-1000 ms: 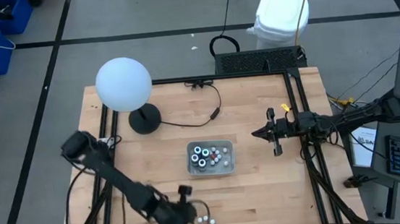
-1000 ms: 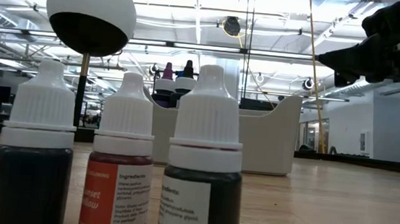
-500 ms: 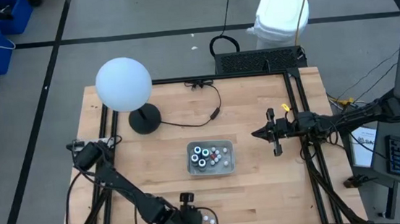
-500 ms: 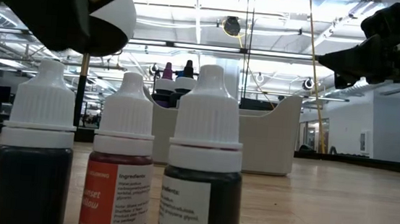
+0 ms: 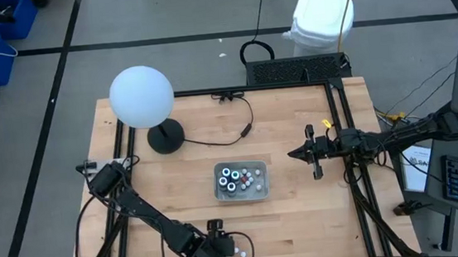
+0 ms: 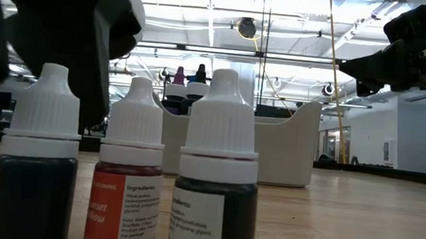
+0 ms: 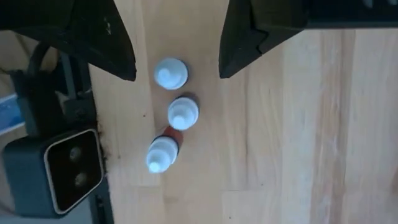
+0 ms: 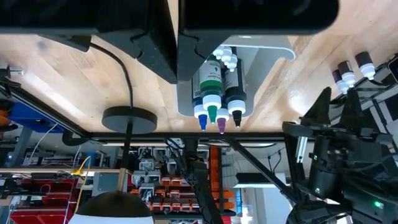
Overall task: Pick & Place food coloring
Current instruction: Put the small black food coloring bottle into the gray bin
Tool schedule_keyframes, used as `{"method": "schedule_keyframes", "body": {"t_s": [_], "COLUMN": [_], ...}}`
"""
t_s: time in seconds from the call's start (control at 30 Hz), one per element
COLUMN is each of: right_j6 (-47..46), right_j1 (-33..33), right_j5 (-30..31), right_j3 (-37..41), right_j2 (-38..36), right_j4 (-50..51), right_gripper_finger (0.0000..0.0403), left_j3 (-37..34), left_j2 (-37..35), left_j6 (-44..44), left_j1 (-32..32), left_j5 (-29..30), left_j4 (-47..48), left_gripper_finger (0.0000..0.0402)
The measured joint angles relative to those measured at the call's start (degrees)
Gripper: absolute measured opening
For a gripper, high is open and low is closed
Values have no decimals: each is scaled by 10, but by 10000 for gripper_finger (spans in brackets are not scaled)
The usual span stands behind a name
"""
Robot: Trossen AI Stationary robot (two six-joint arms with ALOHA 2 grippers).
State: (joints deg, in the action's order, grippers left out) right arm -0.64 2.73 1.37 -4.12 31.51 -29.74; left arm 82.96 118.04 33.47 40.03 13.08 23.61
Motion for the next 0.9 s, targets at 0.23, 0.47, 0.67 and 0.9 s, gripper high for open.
{"method": "schedule_keyframes", "body": {"t_s": [0.23, 0.47, 0.67, 0.9], "right_j6": [0, 3, 3, 2], "right_j1": [0, 0, 0, 0], "right_j5": [0, 0, 2, 3], "right_j3": [0, 0, 0, 0], "right_j2": [0, 0, 1, 1], "right_j4": [0, 0, 4, 9], "right_gripper_finger": [0, 0, 0, 0], "left_j3": [0, 0, 0, 0], "left_j2": [0, 20, 21, 21], "left_j6": [-1, -8, -2, 1], "left_j1": [-5, -18, -21, -21], "left_j5": [-12, -57, -66, -66], "left_j4": [-7, -44, -44, -41], "left_gripper_finger": [235, 235, 234, 234]}}
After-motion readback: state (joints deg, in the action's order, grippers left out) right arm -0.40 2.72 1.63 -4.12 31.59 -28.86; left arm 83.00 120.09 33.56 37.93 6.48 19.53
